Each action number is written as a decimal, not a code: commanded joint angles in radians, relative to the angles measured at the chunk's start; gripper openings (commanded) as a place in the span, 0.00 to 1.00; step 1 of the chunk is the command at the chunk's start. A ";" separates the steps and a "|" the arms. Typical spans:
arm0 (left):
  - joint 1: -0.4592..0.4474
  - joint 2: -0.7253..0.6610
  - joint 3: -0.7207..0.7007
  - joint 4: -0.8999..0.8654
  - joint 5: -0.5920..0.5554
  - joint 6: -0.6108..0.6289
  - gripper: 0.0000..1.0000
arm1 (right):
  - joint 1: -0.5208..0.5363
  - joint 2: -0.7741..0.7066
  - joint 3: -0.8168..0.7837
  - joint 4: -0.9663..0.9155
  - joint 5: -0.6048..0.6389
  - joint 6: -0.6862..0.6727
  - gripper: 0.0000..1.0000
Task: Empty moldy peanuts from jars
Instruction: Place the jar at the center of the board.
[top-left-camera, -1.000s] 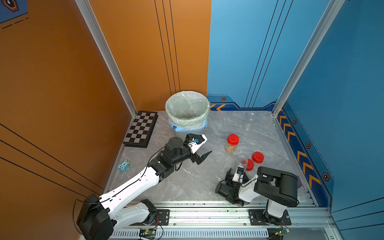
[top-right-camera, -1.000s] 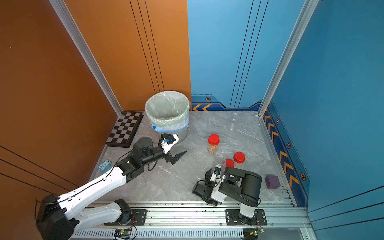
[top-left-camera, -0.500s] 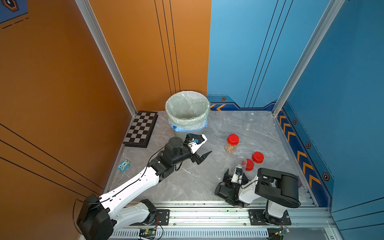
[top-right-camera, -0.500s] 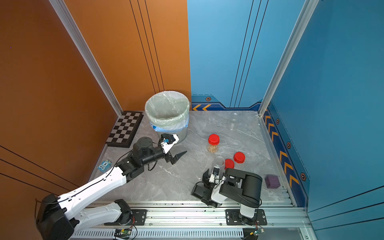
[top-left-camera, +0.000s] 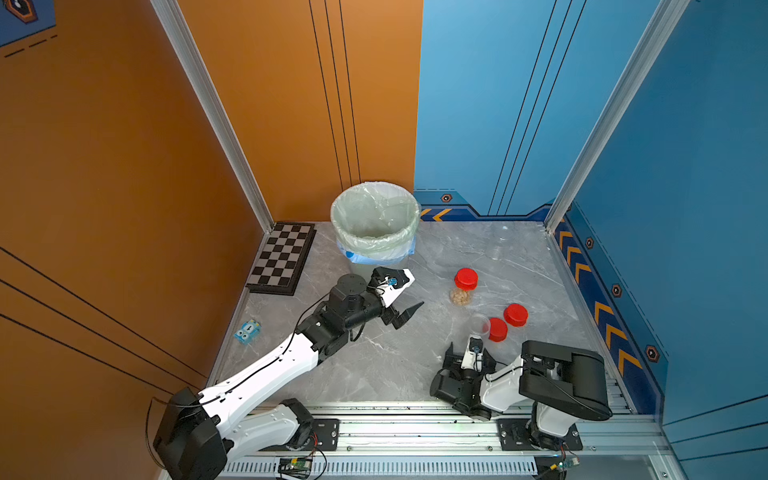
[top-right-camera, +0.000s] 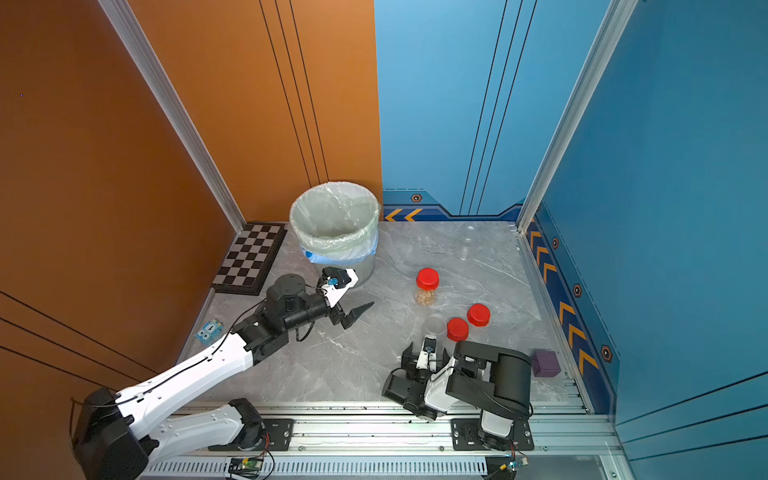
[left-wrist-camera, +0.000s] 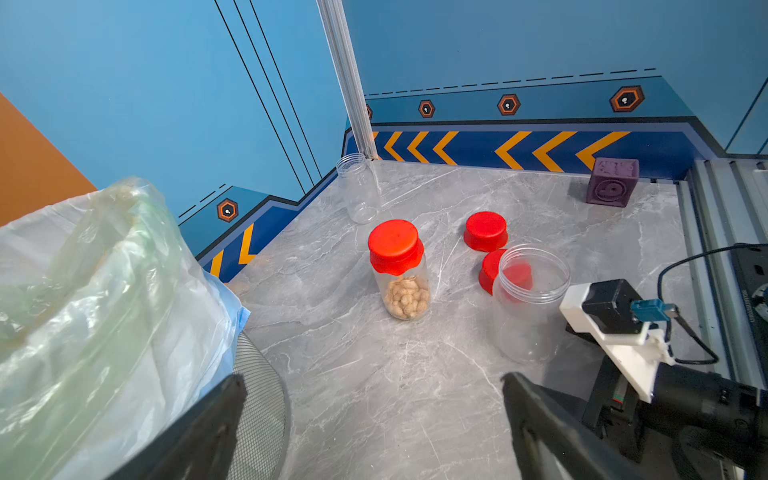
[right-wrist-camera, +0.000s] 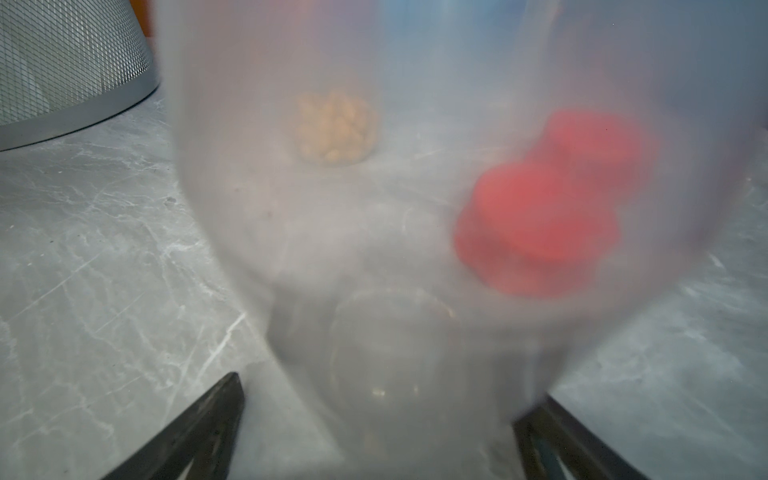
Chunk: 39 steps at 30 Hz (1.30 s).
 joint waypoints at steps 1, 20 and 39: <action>0.004 0.010 -0.013 0.017 -0.004 0.012 0.98 | 0.030 0.016 -0.030 -0.066 -0.101 -0.061 1.00; 0.006 0.020 -0.015 0.018 -0.008 0.014 0.99 | 0.141 -0.135 0.013 -0.324 0.014 0.026 1.00; 0.010 0.024 -0.014 0.018 -0.008 0.012 0.99 | 0.249 -0.217 0.051 -0.516 0.049 0.105 1.00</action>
